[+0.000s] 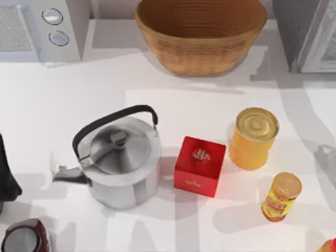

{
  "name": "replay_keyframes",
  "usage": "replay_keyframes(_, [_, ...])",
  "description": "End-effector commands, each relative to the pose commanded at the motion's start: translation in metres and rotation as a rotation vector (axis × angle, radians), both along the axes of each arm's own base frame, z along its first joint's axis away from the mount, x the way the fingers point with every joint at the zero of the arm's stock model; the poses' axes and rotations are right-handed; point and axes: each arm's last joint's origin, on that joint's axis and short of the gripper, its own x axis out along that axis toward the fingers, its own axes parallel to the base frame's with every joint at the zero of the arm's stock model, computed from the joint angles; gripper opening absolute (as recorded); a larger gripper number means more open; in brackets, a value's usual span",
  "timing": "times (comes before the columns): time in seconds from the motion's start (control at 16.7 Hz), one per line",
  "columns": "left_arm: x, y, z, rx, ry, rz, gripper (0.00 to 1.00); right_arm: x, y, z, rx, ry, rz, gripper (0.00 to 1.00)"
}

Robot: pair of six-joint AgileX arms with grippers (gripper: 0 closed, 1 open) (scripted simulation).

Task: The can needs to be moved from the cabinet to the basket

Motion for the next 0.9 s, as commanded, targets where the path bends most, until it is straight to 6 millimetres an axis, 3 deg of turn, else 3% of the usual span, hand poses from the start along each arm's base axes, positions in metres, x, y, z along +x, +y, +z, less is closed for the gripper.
replay_keyframes(0.18, [0.000, 0.000, 0.000, 0.000, 0.000, 0.000, 1.00, -0.039, -0.018, -0.016, -0.001, -0.072, 0.017, 0.00])
replay_keyframes(0.36, [0.000, 0.000, 0.000, 0.000, 0.000, 0.000, 1.00, -0.069, -0.033, -0.061, -0.018, -0.097, 0.026, 0.00])
replay_keyframes(0.6, [0.000, 0.000, 0.000, 0.000, 0.000, 0.000, 1.00, -0.087, -0.046, -0.162, -0.044, -0.057, 0.027, 0.00])
replay_keyframes(0.9, [0.000, 0.000, 0.000, 0.000, 0.000, 0.000, 1.00, -0.089, -0.056, -0.300, -0.045, 0.022, 0.013, 0.00])
